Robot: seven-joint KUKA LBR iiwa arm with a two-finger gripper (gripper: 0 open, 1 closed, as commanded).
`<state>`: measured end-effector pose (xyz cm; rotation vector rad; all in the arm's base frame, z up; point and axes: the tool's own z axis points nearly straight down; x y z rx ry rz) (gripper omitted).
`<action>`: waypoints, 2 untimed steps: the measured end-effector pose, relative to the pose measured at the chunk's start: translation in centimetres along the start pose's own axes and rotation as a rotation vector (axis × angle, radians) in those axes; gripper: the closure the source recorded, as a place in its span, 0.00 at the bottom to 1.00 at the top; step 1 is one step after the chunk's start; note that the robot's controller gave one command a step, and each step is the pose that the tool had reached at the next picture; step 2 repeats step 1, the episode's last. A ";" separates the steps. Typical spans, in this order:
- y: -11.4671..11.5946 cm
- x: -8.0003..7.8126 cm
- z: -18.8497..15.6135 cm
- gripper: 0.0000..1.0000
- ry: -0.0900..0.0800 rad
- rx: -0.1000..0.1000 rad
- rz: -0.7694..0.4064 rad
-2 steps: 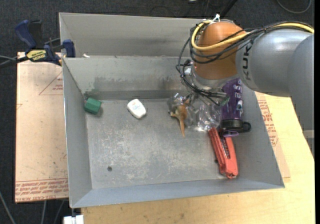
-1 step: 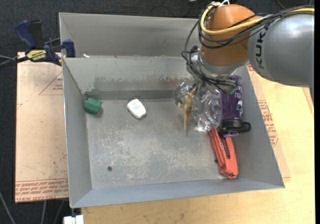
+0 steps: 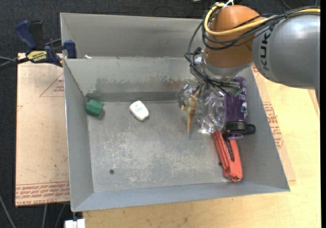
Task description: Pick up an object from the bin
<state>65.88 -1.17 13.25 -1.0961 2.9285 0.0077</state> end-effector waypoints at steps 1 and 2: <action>-0.1 -0.3 -3.7 1.00 -0.007 0.005 0.001; -0.1 -0.3 -3.7 1.00 -0.007 0.005 0.001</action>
Offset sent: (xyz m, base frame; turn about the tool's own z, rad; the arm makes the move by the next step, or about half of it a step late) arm -0.0001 0.0000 0.0317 0.0000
